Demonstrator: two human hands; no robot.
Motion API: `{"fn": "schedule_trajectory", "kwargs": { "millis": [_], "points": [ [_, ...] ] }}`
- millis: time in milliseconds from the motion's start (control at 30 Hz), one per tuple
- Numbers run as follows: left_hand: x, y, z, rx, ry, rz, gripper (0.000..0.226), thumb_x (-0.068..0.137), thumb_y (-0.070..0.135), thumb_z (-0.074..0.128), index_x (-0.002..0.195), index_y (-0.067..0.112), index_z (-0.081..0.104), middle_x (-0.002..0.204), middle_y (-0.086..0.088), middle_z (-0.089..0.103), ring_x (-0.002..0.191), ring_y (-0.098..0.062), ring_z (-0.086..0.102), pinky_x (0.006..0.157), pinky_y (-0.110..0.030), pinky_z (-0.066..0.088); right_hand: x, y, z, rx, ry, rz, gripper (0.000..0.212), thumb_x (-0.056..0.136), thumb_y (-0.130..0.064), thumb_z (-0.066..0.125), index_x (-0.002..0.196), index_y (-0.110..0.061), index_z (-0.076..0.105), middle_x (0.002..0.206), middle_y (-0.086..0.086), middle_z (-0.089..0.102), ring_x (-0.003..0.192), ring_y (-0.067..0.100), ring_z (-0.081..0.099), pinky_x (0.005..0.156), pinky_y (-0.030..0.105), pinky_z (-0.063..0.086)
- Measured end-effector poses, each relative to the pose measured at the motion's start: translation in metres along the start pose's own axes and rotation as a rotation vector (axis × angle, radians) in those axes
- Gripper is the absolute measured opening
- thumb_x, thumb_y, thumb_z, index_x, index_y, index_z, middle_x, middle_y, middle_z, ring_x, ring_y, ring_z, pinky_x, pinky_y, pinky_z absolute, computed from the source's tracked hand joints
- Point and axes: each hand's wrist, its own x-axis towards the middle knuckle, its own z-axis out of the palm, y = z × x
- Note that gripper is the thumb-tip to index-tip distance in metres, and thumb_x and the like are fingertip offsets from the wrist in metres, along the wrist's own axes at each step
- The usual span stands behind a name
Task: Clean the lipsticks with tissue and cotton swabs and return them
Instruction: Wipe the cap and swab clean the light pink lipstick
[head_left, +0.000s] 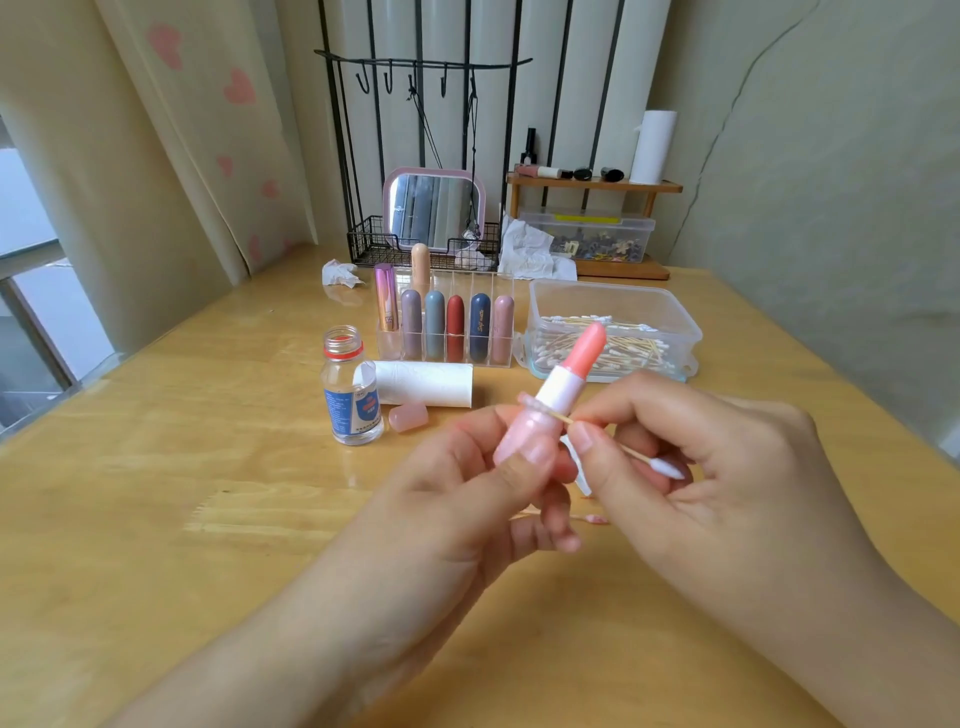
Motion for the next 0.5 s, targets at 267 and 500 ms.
{"fn": "schedule_trajectory", "kwargs": {
  "millis": [267, 500],
  "points": [
    [-0.0017, 0.0022, 0.0007, 0.059, 0.092, 0.011, 0.027, 0.080, 0.026, 0.057, 0.088, 0.007, 0.075, 0.067, 0.004, 0.059, 0.070, -0.013, 0.057, 0.070, -0.026, 0.053, 0.0000, 0.0056, -0.0050, -0.077, 0.081, 0.067, 0.013, 0.084, -0.022, 0.056, 0.072, -0.017, 0.062, 0.054, -0.026, 0.031, 0.051, -0.008, 0.037, 0.053, 0.002, 0.028],
    [0.0002, 0.0034, 0.0003, 0.036, 0.112, 0.041, 0.029, 0.080, 0.022, 0.056, 0.094, -0.003, 0.058, 0.072, -0.009, 0.064, 0.068, -0.018, 0.066, 0.065, -0.025, 0.055, -0.0007, 0.0033, -0.0033, -0.046, 0.011, 0.032, 0.014, 0.083, -0.022, 0.056, 0.071, -0.018, 0.063, 0.054, -0.031, 0.032, 0.052, -0.013, 0.039, 0.054, -0.001, 0.028]
  ]
}}
